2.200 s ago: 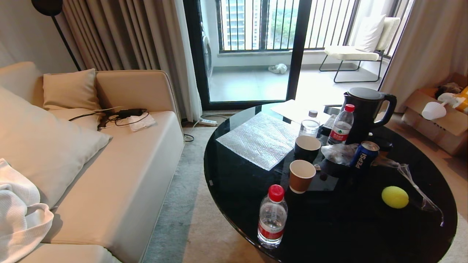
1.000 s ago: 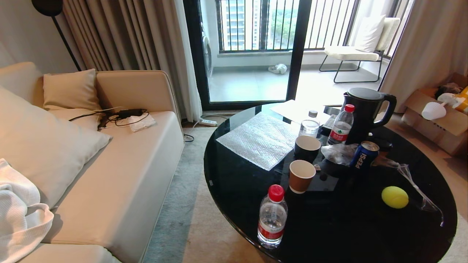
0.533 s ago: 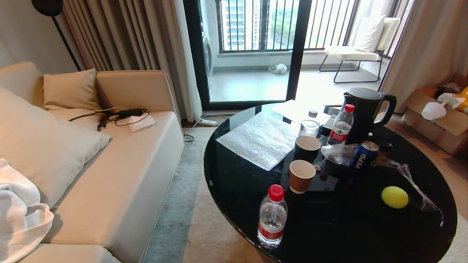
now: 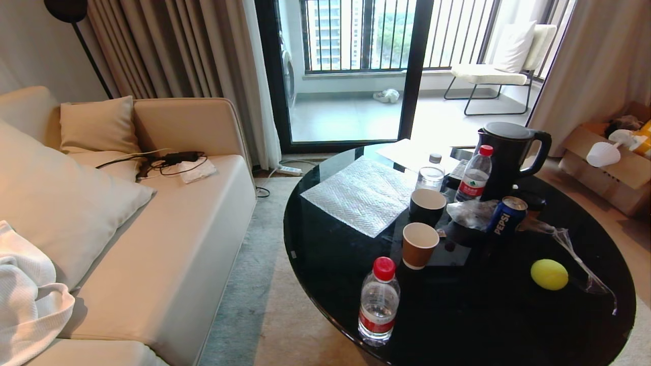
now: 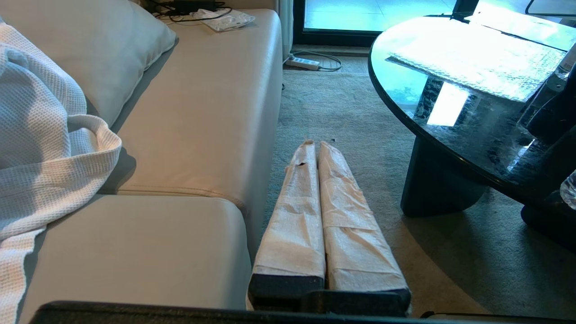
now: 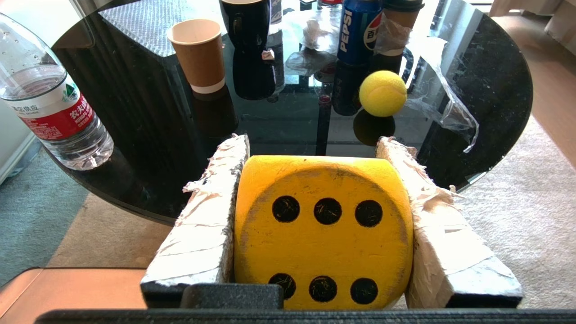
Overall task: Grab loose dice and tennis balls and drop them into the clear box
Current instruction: Put the toys in the box
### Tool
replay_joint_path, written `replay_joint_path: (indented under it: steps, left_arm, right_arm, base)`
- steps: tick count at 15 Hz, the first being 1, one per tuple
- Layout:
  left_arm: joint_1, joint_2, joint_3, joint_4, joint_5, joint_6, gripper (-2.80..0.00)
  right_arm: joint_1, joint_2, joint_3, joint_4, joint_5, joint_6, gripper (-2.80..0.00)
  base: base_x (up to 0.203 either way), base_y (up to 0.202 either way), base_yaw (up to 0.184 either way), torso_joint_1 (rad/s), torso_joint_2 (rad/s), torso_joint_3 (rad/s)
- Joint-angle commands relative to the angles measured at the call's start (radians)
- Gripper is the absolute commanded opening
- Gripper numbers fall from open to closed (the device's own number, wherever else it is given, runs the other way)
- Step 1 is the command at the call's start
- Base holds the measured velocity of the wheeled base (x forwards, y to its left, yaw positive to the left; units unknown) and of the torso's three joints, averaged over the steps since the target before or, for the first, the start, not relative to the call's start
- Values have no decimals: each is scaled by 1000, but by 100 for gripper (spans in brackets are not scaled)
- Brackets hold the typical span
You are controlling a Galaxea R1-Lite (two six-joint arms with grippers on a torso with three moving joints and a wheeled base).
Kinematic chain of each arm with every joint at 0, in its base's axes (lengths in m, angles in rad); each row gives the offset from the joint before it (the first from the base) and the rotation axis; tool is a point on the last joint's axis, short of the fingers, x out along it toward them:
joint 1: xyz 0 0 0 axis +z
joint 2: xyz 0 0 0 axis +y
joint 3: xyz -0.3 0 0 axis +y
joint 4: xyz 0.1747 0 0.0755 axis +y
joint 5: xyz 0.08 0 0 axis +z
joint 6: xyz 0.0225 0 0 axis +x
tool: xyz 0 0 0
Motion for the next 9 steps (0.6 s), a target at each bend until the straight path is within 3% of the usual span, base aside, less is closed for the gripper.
replay_joint_path:
  steps: [1,9]
  left_arm:
    - [0,0,1,0,0,0,-280]
    - [0,0,1,0,0,0,-280]
  right_arm:
    - [0,1,0,1,0,0,-280]
    - [0,0,0,1,0,-1,-280]
  base:
    - [0,0,0,0,0,0]
    - [0,0,0,0,0,0]
